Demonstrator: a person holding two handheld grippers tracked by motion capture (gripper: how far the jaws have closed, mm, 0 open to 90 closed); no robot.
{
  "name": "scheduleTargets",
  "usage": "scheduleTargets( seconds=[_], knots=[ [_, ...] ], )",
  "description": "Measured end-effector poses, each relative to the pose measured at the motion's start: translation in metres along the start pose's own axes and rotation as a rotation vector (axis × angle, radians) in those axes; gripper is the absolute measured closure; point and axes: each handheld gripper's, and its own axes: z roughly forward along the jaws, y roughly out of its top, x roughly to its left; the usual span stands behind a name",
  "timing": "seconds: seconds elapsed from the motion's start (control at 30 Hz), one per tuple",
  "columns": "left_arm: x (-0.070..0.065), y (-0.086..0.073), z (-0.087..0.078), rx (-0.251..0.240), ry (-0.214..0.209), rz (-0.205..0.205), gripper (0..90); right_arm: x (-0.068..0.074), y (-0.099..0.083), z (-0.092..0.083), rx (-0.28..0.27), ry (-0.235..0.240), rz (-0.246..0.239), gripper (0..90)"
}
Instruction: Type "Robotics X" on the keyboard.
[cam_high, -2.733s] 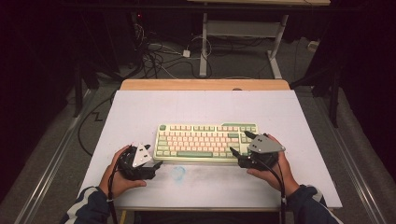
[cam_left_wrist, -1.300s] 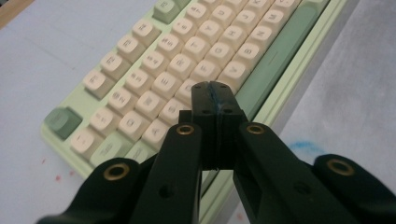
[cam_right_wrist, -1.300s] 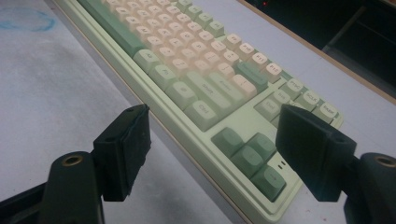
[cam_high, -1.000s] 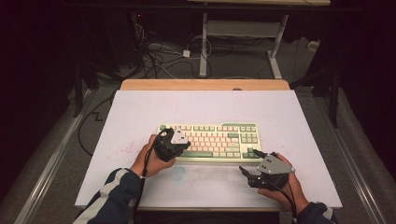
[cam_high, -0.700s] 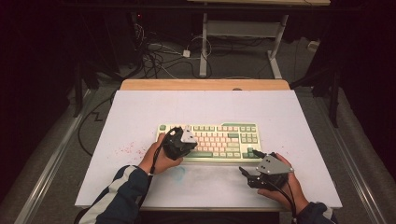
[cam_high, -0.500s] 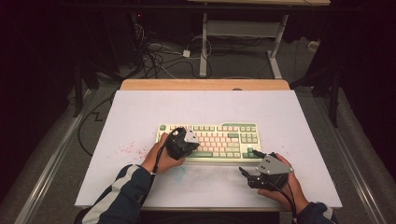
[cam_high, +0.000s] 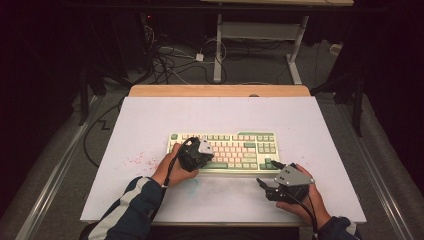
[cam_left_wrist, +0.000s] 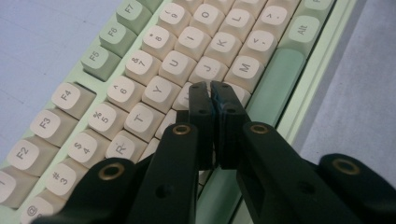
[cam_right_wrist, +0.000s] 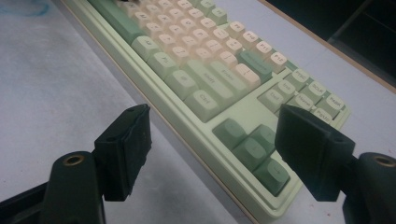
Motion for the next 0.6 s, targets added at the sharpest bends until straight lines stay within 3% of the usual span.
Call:
scheduleTargets(
  seconds=[0.3, 0.43, 0.6],
  knots=[
    [0.005, 0.005, -0.007, -0.06, 0.023, -0.014, 74.3, -0.003, 0.0, -0.002, -0.013, -0.021, 0.02, 28.9],
    [0.006, 0.007, -0.011, -0.086, 0.029, -0.02, 61.6, -0.004, 0.0, -0.002, -0.008, -0.023, 0.023, 28.9],
    [0.003, 0.006, -0.014, -0.112, 0.048, 0.018, 40.3, -0.003, -0.001, -0.001, -0.004, -0.015, 0.018, 28.9]
  ],
)
